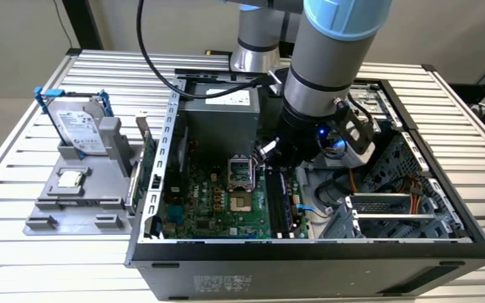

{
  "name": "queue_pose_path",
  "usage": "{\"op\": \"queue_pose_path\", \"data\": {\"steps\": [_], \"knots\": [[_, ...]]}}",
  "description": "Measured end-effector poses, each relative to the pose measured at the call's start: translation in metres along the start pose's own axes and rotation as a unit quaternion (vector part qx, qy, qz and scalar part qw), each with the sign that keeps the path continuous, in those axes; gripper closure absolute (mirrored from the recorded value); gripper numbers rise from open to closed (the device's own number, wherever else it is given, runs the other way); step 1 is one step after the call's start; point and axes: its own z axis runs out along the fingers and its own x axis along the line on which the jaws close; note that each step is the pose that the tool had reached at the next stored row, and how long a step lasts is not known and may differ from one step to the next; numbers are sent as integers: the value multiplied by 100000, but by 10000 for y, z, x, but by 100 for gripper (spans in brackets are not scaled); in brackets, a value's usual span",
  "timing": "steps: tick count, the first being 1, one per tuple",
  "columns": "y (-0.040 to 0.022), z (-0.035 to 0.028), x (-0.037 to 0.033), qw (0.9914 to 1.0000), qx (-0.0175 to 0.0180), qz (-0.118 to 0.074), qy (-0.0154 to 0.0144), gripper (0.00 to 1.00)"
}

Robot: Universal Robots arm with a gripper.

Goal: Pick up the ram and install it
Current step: 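Press down the ram until it locks into place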

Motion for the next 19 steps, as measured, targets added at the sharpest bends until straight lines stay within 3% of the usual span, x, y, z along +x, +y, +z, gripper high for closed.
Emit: {"op": "queue_pose_path", "data": {"steps": [5, 11, 14, 19], "knots": [[0, 0, 0, 99908, -62, -4279, -74, 100], [0, 0, 0, 99636, -85, -8517, -227, 100], [0, 0, 0, 99436, -95, -10605, -313, 100], [0, 0, 0, 98893, -226, -14833, -265, 100]]}}
